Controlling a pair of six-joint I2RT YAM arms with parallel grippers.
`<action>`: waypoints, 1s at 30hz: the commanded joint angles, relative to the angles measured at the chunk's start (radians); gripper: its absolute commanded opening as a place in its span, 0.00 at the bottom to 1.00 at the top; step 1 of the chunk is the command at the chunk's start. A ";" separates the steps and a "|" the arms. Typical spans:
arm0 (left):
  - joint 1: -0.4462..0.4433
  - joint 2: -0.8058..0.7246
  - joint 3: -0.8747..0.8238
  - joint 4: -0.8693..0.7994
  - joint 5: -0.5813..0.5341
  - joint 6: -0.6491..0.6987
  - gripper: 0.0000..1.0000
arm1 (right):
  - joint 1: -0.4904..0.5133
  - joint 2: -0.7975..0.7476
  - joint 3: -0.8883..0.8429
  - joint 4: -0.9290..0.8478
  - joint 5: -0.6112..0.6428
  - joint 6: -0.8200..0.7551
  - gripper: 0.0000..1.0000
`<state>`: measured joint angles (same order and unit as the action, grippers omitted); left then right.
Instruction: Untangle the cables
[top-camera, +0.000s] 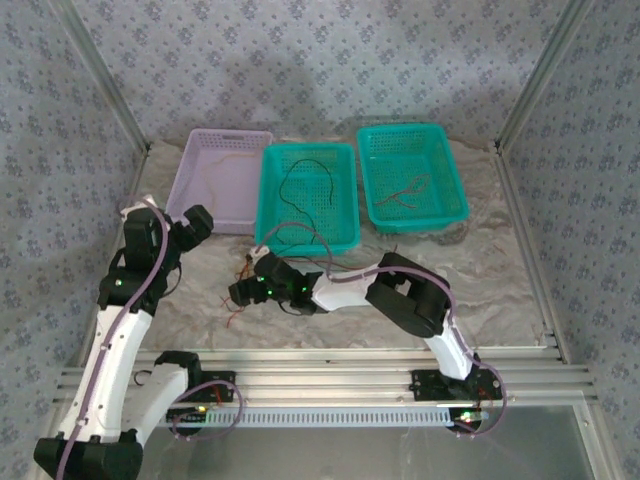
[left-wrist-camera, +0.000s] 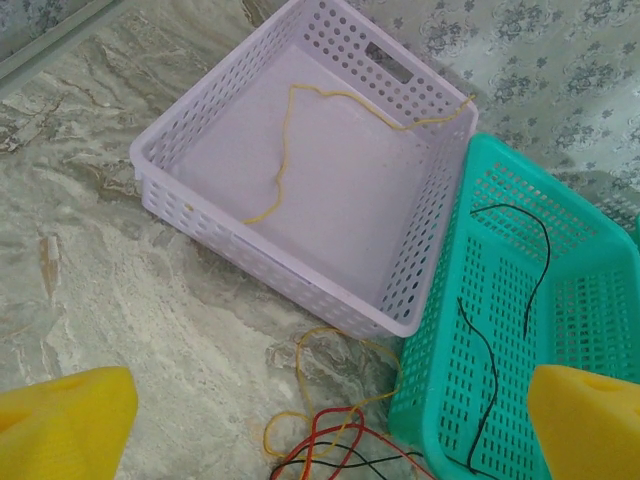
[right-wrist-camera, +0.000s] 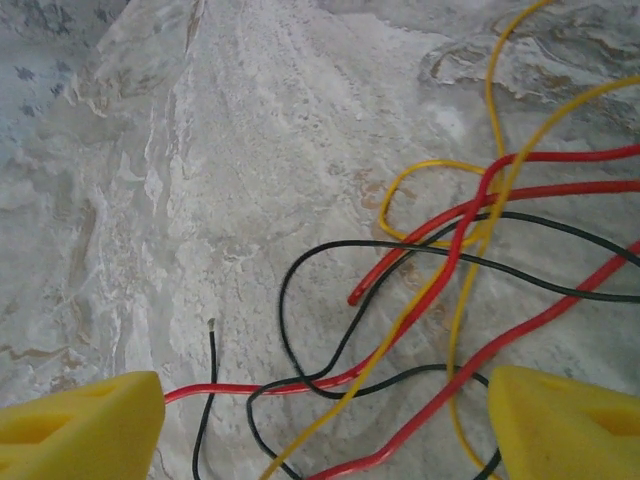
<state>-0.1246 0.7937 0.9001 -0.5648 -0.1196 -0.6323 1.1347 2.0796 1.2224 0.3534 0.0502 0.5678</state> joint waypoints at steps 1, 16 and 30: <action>0.005 -0.018 -0.009 0.014 0.015 0.017 1.00 | 0.029 0.008 0.015 -0.125 0.098 -0.076 0.79; 0.018 -0.018 -0.016 0.019 0.022 0.016 1.00 | 0.044 -0.054 0.069 -0.294 0.155 -0.165 0.20; 0.020 -0.004 -0.024 0.017 0.133 -0.010 1.00 | -0.052 -0.469 0.007 -0.418 -0.232 -0.239 0.00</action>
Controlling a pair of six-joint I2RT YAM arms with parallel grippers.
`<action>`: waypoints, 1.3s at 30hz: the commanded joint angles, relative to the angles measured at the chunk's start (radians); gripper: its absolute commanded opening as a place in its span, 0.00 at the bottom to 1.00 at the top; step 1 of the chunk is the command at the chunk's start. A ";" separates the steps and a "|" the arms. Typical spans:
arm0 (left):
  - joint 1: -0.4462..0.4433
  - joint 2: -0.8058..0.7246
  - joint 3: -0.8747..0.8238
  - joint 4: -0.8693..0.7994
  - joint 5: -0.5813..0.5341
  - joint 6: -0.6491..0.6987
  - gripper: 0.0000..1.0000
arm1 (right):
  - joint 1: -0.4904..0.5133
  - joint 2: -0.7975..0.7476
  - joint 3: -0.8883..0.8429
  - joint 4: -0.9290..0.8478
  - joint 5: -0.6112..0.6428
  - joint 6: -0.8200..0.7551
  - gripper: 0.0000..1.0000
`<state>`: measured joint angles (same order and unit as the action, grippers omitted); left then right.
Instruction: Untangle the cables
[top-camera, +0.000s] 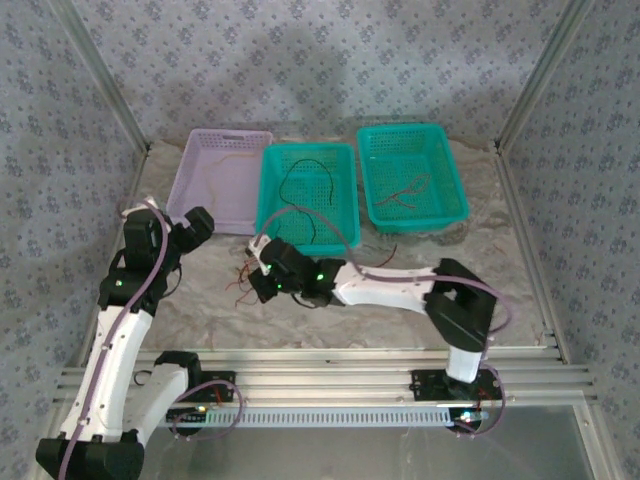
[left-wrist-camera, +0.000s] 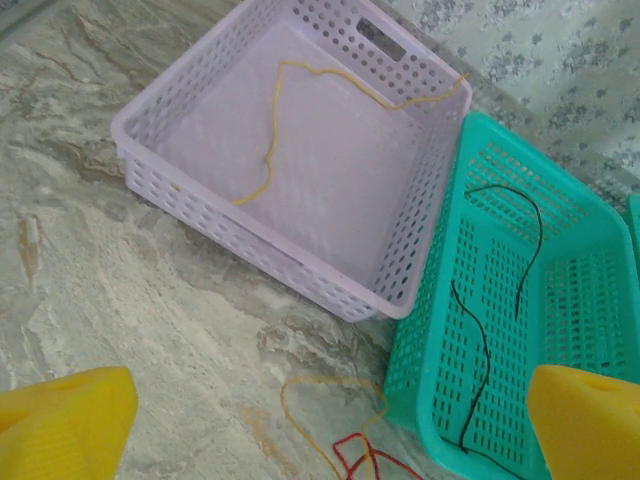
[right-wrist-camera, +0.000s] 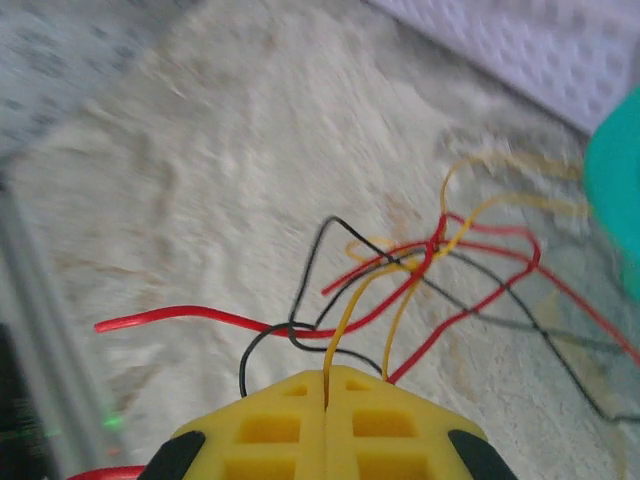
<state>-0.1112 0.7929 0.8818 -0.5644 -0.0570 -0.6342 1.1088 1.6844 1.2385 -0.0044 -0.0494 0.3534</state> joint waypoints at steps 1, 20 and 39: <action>0.007 -0.005 -0.011 0.024 0.107 -0.013 1.00 | -0.039 -0.103 -0.016 -0.058 -0.178 -0.018 0.00; -0.117 -0.016 -0.173 0.487 0.720 -0.345 1.00 | -0.272 -0.380 -0.037 0.071 -0.554 0.121 0.00; -0.186 0.000 -0.294 0.508 0.804 -0.303 0.75 | -0.317 -0.524 -0.150 0.111 -0.549 0.132 0.00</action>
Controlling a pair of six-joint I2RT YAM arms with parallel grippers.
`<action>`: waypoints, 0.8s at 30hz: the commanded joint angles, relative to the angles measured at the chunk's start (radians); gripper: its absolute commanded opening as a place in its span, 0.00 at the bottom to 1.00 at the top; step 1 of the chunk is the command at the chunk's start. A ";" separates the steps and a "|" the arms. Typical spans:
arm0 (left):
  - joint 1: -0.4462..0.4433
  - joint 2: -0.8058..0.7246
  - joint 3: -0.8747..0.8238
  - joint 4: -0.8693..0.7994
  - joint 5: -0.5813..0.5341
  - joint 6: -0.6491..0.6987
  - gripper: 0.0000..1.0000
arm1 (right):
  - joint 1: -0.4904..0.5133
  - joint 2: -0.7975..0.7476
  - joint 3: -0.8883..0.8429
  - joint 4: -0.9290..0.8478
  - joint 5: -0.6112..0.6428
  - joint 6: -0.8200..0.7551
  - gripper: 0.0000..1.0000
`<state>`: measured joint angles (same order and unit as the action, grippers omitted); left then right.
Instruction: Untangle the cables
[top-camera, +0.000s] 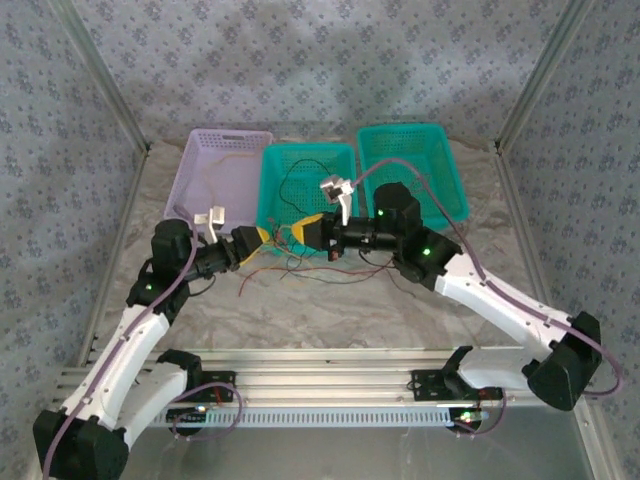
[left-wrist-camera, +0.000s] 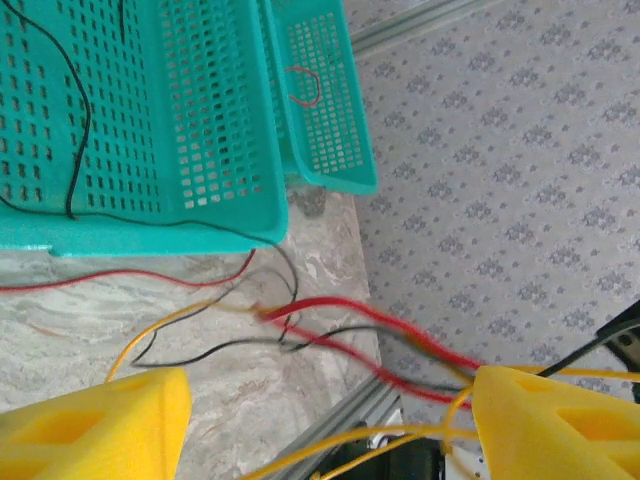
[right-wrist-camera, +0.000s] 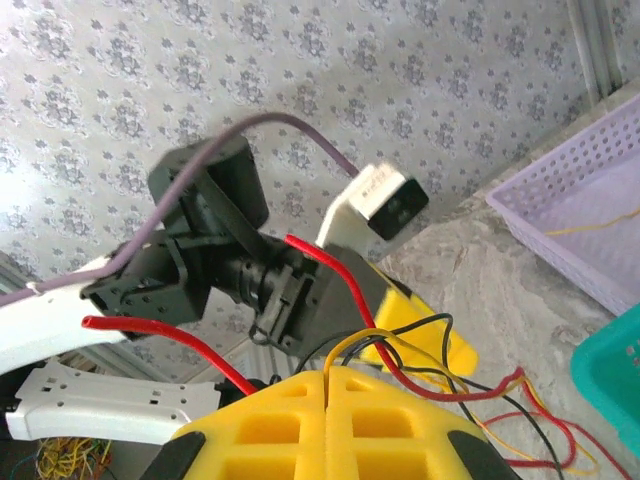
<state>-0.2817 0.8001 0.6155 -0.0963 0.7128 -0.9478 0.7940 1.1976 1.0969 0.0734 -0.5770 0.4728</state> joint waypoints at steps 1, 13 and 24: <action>-0.024 -0.006 -0.043 0.049 0.036 0.004 0.75 | -0.003 -0.046 -0.012 0.031 -0.011 0.007 0.00; -0.065 -0.013 -0.096 0.090 0.024 0.069 0.81 | -0.019 -0.058 -0.017 0.067 -0.076 0.056 0.00; -0.089 -0.020 -0.058 0.000 -0.177 0.182 0.77 | -0.008 -0.061 -0.023 0.102 -0.148 0.111 0.00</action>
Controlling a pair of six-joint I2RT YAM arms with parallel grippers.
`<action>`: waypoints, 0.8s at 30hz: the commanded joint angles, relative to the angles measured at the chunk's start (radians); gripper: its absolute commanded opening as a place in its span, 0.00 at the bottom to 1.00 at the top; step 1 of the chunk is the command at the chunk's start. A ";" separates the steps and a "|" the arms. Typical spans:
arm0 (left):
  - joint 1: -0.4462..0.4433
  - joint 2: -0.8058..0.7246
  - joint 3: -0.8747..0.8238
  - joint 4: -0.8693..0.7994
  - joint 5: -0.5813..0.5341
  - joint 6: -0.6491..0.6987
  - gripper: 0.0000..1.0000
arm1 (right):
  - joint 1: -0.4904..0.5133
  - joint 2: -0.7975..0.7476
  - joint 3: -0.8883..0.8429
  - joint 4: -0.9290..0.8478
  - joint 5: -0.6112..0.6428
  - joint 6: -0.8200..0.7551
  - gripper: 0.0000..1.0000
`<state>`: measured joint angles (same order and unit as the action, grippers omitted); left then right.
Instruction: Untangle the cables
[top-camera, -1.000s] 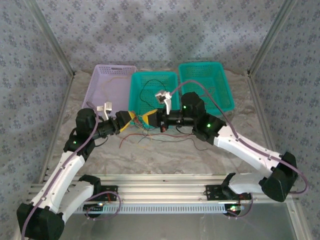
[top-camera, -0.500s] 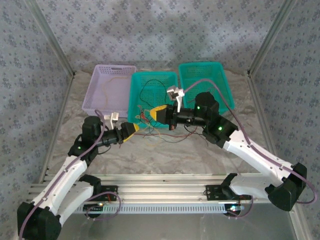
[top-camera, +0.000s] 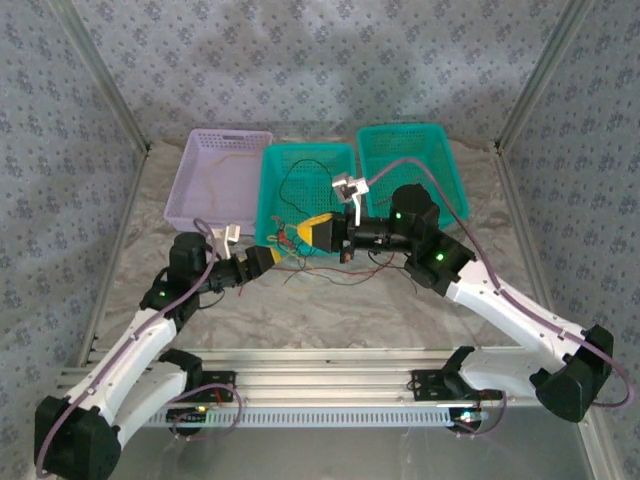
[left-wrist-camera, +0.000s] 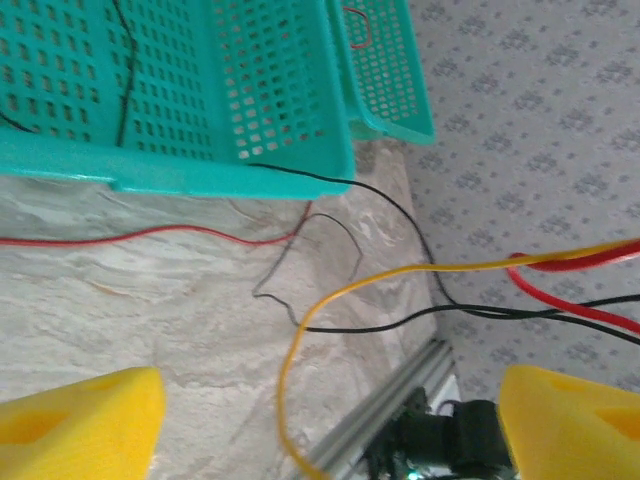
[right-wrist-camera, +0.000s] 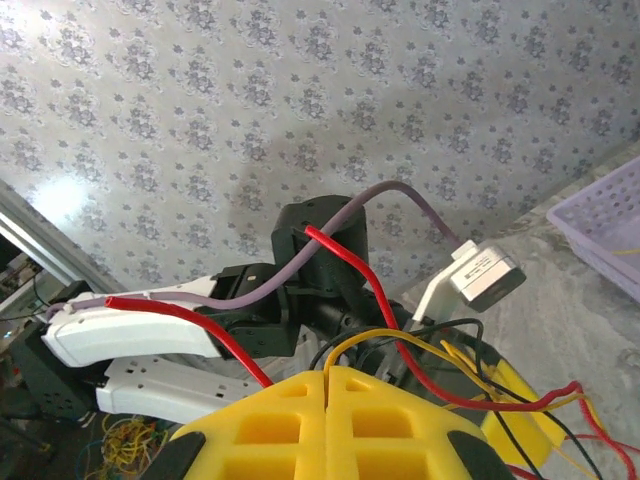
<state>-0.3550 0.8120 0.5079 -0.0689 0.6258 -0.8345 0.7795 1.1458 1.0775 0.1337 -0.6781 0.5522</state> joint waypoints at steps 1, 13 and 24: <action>-0.020 -0.051 0.044 -0.021 -0.119 0.070 0.70 | 0.007 -0.009 -0.005 0.044 -0.050 0.036 0.00; -0.030 -0.131 -0.051 0.198 -0.225 -0.039 0.18 | 0.021 0.026 -0.014 0.081 -0.098 0.107 0.00; -0.030 -0.267 0.015 0.000 -0.295 0.025 0.00 | -0.042 -0.050 -0.050 -0.027 -0.035 0.041 0.00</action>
<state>-0.3798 0.5789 0.4595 0.0086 0.3664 -0.8520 0.7670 1.1435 1.0428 0.1356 -0.7357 0.6201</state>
